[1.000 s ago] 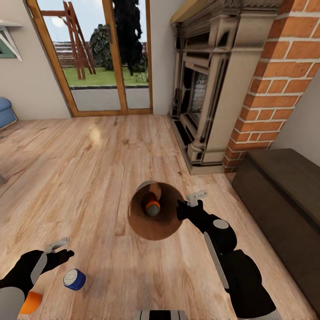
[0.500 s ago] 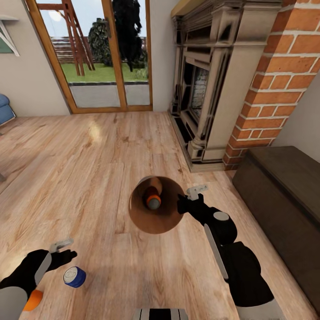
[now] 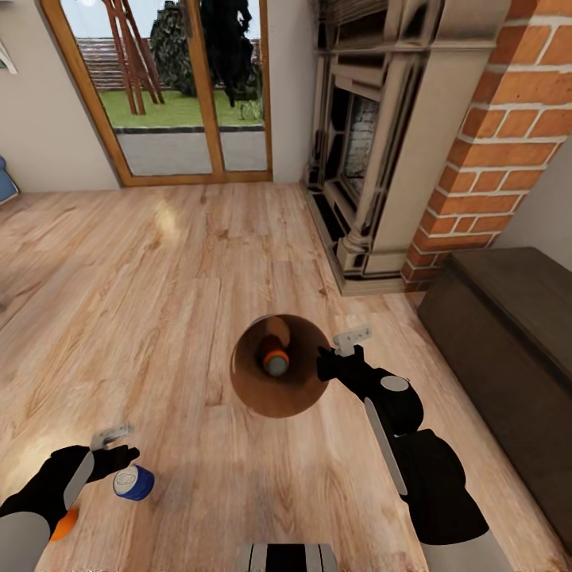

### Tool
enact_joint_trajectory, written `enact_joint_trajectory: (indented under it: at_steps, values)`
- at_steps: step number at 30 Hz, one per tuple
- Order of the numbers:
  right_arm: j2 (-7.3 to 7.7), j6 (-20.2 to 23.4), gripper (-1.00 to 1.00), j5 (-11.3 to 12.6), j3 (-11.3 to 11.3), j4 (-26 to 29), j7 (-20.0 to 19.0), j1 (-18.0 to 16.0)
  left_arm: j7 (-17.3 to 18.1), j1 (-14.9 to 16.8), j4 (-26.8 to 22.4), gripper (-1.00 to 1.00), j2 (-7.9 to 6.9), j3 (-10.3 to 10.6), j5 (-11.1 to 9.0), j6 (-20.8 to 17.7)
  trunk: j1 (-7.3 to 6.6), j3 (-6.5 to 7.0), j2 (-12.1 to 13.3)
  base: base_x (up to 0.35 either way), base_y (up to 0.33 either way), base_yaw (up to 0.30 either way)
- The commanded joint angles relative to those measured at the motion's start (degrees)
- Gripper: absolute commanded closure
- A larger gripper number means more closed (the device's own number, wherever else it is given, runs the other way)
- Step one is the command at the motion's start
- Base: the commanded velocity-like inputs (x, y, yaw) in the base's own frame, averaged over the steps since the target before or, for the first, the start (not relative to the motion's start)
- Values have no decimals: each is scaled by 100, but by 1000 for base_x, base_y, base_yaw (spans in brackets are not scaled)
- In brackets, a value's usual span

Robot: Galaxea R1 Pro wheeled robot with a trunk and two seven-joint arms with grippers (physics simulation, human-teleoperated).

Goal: Put the three can of soda from the living room inside the tash can in the kitchen.

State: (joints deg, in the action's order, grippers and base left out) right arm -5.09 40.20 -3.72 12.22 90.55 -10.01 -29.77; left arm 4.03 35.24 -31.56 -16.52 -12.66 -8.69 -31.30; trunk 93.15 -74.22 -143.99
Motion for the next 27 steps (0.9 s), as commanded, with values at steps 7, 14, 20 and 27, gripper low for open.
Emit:
enact_joint_trajectory:
  at_steps: [7,14,20,27]
  values:
    - [0,6,100,77,-1,11,-37,-5,1,0,1,-100,4,3,7,134,17,-155,-10,0,0,0]
    - [4,99,100,73,-1,12,-36,-267,1,0,1,-100,8,4,2,156,22,-199,-13,0,0,0]
    - [3,163,100,73,-3,15,-38,-544,1,0,1,-100,8,8,-8,164,22,-199,-13,0,0,0]
    - [0,165,100,73,-8,15,-43,-750,1,0,1,-100,8,9,-10,167,22,-199,-13,0,0,0]
